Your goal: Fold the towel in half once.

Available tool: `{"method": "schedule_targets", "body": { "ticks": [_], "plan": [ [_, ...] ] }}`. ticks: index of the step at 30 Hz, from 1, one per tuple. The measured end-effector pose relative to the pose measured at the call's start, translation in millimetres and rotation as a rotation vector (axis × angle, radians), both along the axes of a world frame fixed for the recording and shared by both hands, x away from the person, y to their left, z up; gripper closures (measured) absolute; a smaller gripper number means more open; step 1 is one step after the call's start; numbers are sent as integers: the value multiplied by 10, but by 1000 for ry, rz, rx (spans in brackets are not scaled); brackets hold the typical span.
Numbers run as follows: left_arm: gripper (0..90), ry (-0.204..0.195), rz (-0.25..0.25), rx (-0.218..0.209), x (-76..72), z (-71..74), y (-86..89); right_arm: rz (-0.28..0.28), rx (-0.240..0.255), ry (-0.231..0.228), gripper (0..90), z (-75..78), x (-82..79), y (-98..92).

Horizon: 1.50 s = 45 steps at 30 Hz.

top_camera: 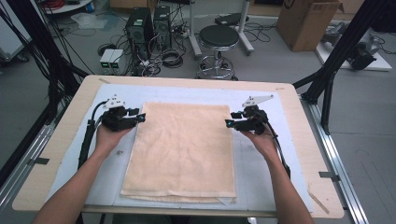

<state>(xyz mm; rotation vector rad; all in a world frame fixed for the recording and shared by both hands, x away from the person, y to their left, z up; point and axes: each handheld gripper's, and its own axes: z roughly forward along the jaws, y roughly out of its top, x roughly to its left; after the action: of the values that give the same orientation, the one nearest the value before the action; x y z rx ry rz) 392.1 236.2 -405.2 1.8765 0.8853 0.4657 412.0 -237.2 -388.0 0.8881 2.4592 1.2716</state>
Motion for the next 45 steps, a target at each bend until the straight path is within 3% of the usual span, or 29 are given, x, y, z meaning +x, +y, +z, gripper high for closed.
{"method": "schedule_targets", "body": {
  "ticks": [3,6,7,9,11,16,22,26,31,37,40,45],
  "plan": [
    [527,-17,-76,18,-290,4,-26,52,24,-30,494,-5,-271,44],
    [511,-32,-131,28,-552,5,-48,115,-10,40,439,7,-459,108],
    [506,-37,-141,25,-616,5,-48,124,-18,22,442,24,-542,132],
    [504,-47,-166,22,-787,-3,-35,126,-2,-63,458,43,-724,142],
    [499,-57,-184,35,-931,-26,-17,144,3,-57,451,39,-838,139],
    [484,-58,-230,29,-1219,-90,15,209,32,-63,475,-52,-1131,134],
    [473,-42,-299,34,-1477,-186,35,290,6,-30,532,-270,-1433,161],
    [472,-37,-334,58,-1589,-245,45,334,-17,-1,559,-363,-1577,146],
    [472,-4,-391,93,-1682,-337,36,364,-31,38,569,-460,-1688,118],
    [515,28,-430,141,-1718,-413,21,403,-53,41,581,-510,-1761,96],
    [606,35,-429,137,-1704,-415,30,402,-78,35,645,-511,-1763,116],
    [740,29,-416,129,-1701,-402,43,419,-87,28,826,-497,-1739,149]
  ]
}}
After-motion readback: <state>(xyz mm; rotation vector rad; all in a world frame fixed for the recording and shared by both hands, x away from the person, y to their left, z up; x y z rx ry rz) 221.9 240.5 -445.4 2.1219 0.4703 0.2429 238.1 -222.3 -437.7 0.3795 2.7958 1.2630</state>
